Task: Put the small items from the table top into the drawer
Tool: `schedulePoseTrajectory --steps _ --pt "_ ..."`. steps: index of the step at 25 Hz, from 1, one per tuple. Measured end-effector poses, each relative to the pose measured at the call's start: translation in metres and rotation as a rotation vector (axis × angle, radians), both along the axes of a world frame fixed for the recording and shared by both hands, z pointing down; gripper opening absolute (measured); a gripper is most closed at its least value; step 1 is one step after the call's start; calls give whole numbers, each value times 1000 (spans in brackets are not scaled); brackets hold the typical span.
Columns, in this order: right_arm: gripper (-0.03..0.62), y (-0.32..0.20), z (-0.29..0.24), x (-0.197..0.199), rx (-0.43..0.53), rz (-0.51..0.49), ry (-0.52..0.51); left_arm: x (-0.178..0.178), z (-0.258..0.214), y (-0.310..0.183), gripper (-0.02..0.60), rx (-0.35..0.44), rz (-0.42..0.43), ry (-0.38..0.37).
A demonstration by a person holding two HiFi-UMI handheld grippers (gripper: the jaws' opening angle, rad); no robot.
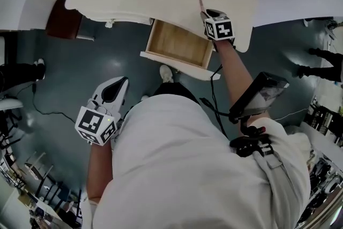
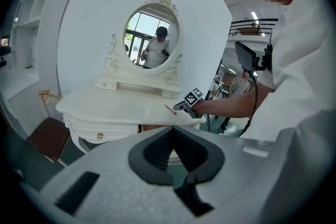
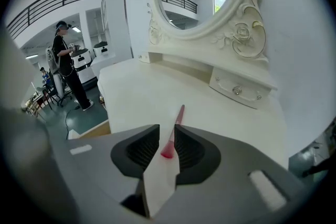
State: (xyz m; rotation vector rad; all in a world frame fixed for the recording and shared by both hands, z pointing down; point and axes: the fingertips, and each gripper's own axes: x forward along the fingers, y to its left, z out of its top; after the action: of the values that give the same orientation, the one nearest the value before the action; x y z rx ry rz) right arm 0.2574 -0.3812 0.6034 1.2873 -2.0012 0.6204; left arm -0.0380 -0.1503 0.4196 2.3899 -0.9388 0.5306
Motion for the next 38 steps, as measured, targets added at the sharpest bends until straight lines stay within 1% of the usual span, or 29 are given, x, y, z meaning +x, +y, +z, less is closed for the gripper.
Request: schedulePoseTrajectory --steps 6,10,12,13,14,23,31,38 --pt "94 -22 23 5 -50 6 29 -2 5 -7 3 -19 -53 -14" --pt "95 -27 30 7 -79 21 18 -3 4 -9 2 -29 -73 -18" --pt "91 -28 30 7 -84 27 6 -4 4 -9 3 -31 -78 -20" --pt "78 -28 30 6 -84 31 2 -5 4 -9 2 -31 -80 -20" --pt "48 -27 30 6 -83 34 -4 -5 5 -10 2 -32 -80 -20" --pt "44 -21 26 7 -80 43 -24 -6 6 -13 2 -30 -65 -16" --pt "44 0 8 -23 -59 -31 -60 -9 6 -10 3 -20 -35 -10" --pt "44 34 10 -61 -83 -105 -94 -13 9 -2 2 -18 -31 -3"
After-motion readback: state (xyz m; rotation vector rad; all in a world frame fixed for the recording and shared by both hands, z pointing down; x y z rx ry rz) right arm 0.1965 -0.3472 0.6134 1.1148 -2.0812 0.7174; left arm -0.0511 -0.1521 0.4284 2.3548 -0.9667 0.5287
